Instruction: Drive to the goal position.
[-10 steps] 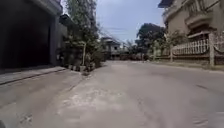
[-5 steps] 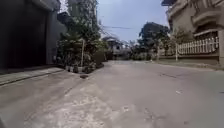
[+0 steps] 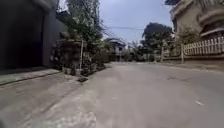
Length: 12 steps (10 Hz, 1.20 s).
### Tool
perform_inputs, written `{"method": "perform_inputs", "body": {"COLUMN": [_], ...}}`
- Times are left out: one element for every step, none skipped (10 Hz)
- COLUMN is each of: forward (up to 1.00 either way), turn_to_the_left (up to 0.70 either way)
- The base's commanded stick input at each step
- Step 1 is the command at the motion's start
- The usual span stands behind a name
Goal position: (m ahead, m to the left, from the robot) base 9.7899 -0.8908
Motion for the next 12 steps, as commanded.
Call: {"method": "perform_inputs", "body": {"forward": [1.0,1.0,1.0,1.0,1.0,1.0,1.0,1.0,1.0,1.0,1.0,1.0], "turn_to_the_left": [0.0,0.0,0.0,0.0,0.0,0.0,0.0,0.0,0.0,0.0,0.0,0.0]}}
